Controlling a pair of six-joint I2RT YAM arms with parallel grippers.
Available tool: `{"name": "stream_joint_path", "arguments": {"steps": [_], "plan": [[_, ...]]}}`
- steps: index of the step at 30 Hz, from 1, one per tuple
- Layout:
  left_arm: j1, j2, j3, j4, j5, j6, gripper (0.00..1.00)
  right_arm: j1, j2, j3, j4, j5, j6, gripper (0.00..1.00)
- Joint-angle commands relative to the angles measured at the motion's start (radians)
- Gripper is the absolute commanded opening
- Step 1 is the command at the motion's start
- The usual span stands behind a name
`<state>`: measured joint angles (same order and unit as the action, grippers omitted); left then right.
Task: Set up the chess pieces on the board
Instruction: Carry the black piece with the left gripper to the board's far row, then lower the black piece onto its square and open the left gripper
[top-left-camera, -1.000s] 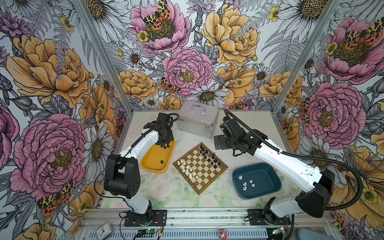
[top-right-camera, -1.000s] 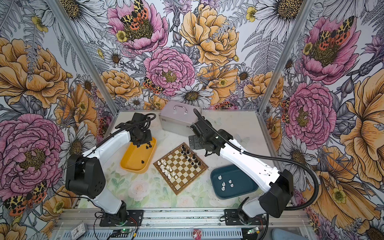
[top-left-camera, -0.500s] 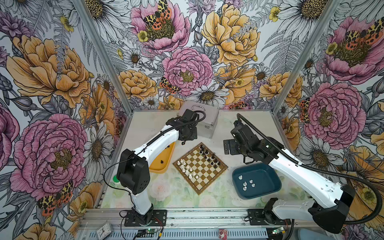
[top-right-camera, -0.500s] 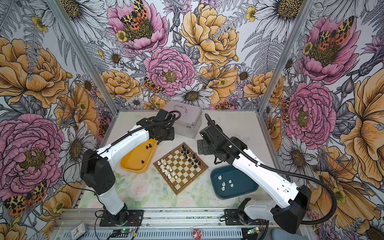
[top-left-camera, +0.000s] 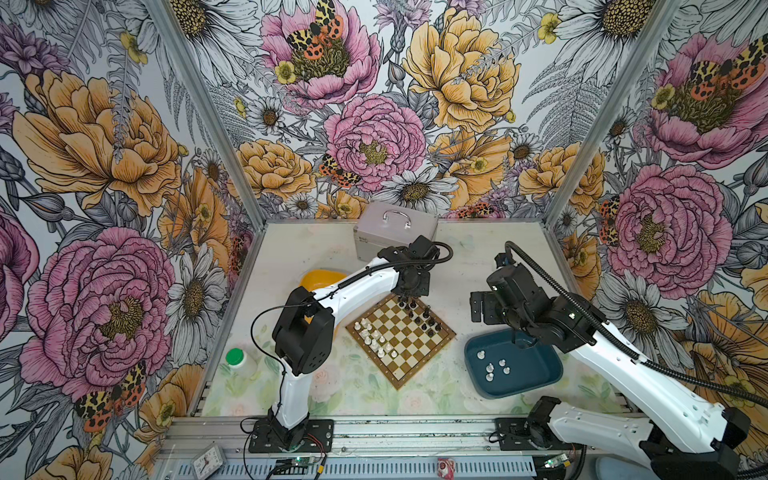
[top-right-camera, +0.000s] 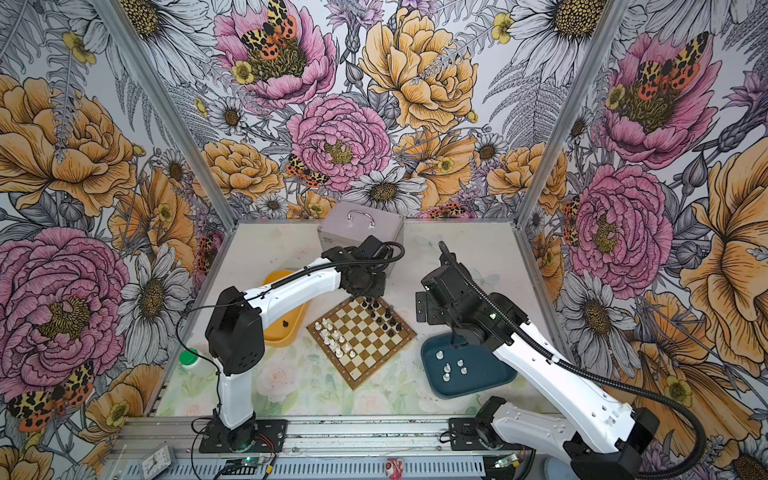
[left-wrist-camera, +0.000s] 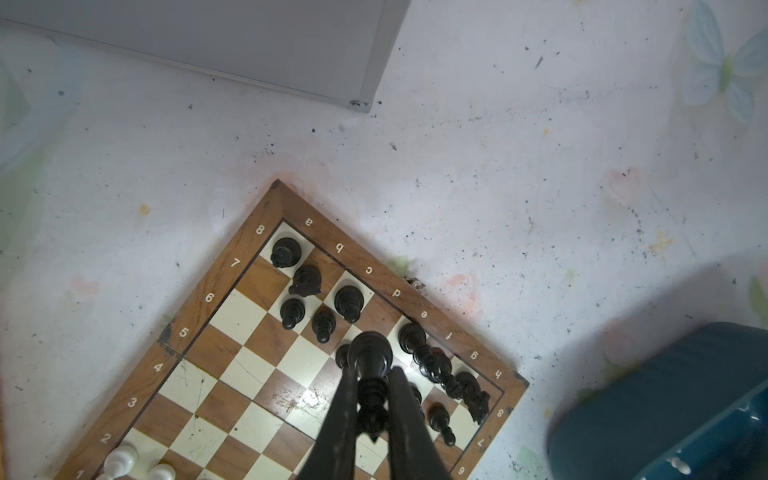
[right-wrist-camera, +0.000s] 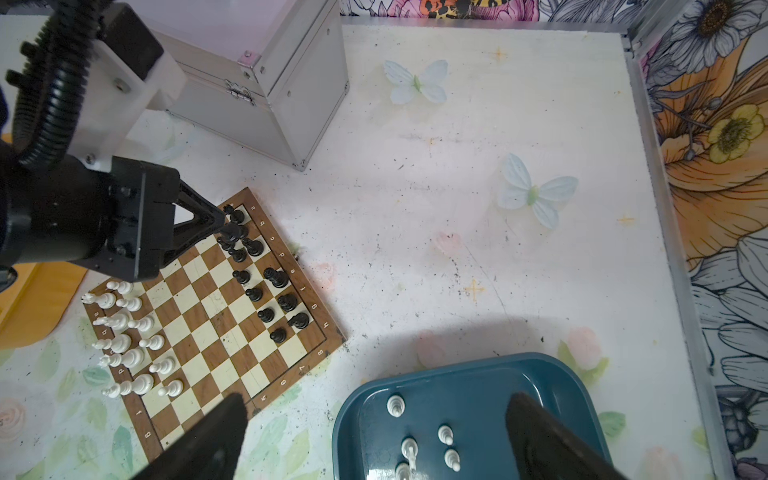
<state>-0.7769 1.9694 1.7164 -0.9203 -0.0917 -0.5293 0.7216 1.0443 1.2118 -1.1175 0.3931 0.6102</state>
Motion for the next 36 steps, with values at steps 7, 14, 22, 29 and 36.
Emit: {"name": "stream_joint_path", "arguments": {"steps": [7, 14, 22, 29, 36], "plan": [[-0.031, 0.051, 0.054, -0.002, 0.015, -0.025, 0.15, -0.002, -0.055, -0.027, -0.038, 0.039, 0.025, 0.99], [-0.041, 0.082, 0.059, -0.001, 0.019, -0.030, 0.15, -0.004, -0.060, -0.034, -0.041, 0.049, 0.021, 0.99], [-0.042, 0.110, 0.070, -0.002, 0.020, -0.026, 0.15, -0.010, -0.063, -0.040, -0.041, 0.054, 0.015, 0.99], [-0.042, 0.132, 0.066, -0.003, 0.025, -0.029, 0.15, -0.022, -0.068, -0.042, -0.044, 0.055, 0.003, 0.99], [-0.042, 0.138, 0.053, 0.000, 0.017, -0.028, 0.15, -0.034, -0.079, -0.049, -0.050, 0.046, -0.001, 1.00]]}}
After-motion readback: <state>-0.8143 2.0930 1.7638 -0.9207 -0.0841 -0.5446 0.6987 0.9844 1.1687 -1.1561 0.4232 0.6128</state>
